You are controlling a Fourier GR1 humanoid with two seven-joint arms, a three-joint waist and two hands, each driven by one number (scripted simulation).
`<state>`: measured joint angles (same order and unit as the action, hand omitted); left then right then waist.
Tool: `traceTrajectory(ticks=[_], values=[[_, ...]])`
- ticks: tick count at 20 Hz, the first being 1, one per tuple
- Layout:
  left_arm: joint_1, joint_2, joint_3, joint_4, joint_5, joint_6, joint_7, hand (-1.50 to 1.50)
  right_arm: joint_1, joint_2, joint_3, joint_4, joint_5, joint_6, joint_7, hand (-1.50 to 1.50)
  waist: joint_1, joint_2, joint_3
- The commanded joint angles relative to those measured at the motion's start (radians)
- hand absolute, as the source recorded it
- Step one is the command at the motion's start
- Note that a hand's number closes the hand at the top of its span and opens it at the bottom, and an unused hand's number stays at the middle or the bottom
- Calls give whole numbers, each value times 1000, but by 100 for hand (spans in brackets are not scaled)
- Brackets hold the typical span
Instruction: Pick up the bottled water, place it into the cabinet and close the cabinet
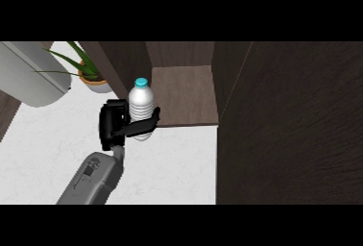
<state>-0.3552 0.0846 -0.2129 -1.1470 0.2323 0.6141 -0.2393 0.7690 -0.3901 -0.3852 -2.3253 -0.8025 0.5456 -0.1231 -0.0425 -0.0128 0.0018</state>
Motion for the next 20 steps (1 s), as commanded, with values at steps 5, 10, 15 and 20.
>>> traceTrajectory(ticks=[5, 10, 15, 20], values=[[-246, -50, -23, 151, -30, -14, 56, 150, 13, 11, 28, -77, -46, -18, 17, -150, -49, 28, -4], [-270, -27, -26, 156, -69, 45, 54, 150, -29, -15, 22, -55, -42, -8, 3, -150, -67, 36, -5], [-281, -2, -47, 159, -106, 98, 99, -150, -22, -17, 30, -40, -36, 2, 1, -150, -86, 35, -3], [-257, 40, -75, 151, -123, 83, 118, -150, -50, -28, 41, -15, -39, -5, 4, -150, -80, 37, -3]])
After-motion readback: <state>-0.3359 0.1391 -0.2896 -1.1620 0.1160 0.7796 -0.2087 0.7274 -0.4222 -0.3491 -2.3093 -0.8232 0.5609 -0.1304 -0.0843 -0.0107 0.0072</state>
